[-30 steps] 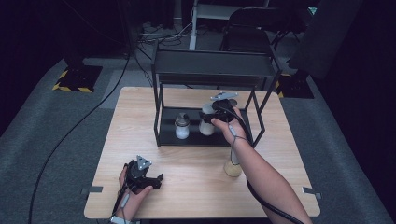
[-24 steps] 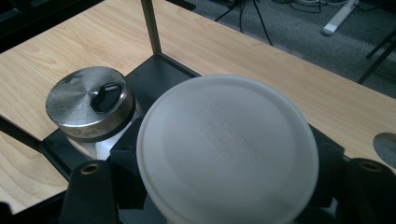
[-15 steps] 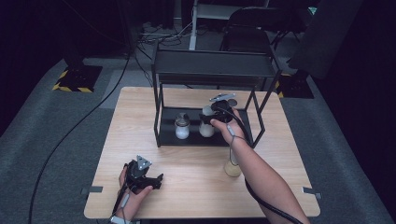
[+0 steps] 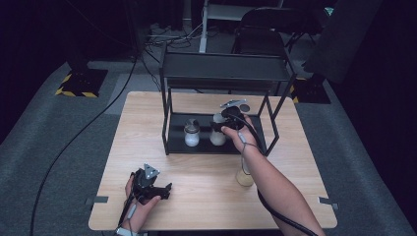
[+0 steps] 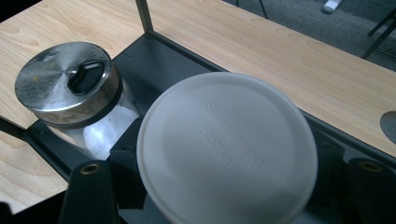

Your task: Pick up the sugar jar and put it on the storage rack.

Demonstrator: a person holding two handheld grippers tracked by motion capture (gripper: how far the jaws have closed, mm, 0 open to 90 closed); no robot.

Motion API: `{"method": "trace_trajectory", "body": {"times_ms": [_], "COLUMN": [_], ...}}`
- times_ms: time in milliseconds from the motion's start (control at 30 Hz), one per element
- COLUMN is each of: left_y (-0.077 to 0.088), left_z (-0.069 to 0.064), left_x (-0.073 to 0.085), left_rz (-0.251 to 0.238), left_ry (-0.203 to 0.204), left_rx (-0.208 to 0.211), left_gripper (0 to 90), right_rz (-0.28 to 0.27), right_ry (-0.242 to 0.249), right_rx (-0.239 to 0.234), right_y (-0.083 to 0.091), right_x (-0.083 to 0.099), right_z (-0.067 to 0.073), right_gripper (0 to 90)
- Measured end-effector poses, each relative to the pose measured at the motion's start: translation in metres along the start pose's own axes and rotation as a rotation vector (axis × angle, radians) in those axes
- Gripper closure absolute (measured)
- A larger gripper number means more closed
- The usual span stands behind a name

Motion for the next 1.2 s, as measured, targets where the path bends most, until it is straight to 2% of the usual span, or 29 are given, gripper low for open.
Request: {"method": "trace_trajectory", "body": {"times_ms": [233,300,400,433,467,533,667,900,933,1100,1133,1200], "left_y": [0.0,0.0,0.0,0.0,0.0,0.0,0.0,0.0,0.0,0.0,0.0,0.0], "left_z": [0.0,0.0,0.0,0.0,0.0,0.0,0.0,0.0,0.0,0.0,0.0,0.0], "left_x": [0.0,0.0,0.0,0.0,0.0,0.0,0.0,0.0,0.0,0.0,0.0,0.0], "left_rz": [0.0,0.0,0.001,0.001,0.001,0.001,0.001,0.0,0.0,0.001,0.001,0.001], "left_ry": [0.0,0.0,-0.001,-0.001,-0.001,-0.002,-0.001,-0.001,-0.001,-0.001,-0.001,-0.001], "left_rx": [0.0,0.0,0.0,0.0,0.0,0.0,0.0,0.0,0.0,0.0,0.0,0.0], "left_gripper": [0.5,0.5,0.5,0.5,0.5,0.5,0.5,0.5,0.5,0.5,0.5,0.5], "right_rz": [0.003,0.007,0.002,0.002,0.002,-0.003,-0.037,-0.077,-0.091,-0.11,-0.115,-0.116], "right_ry": [-0.005,-0.01,-0.033,-0.033,-0.03,-0.027,-0.032,0.018,0.037,0.049,0.053,0.055], "right_rx": [0.006,-0.006,-0.023,-0.023,-0.026,-0.02,-0.01,0.0,0.001,-0.012,-0.015,-0.016], "right_y": [-0.001,-0.001,0.001,0.001,0.004,0.006,0.022,0.046,0.054,0.071,0.081,0.088], "right_x": [0.0,0.0,-0.001,-0.001,-0.003,-0.003,-0.008,-0.011,-0.009,-0.005,-0.003,0.0], "right_z": [-0.001,-0.002,-0.004,-0.004,-0.003,-0.003,0.002,0.013,0.017,0.02,0.022,0.022], "right_gripper": [33.3,32.5,26.1,26.1,19.8,17.0,11.8,10.2,10.3,10.2,10.0,9.8]}}
Point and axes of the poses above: each handheld gripper's, and its own axes: y roughly backward along the jaws, x roughly out of its underside, z roughly to its left, the point moved 7 cm from there along -y, roughly forward along the jaws, and after that the axes turned 5 degrees about -y, right-handed, at the moved point
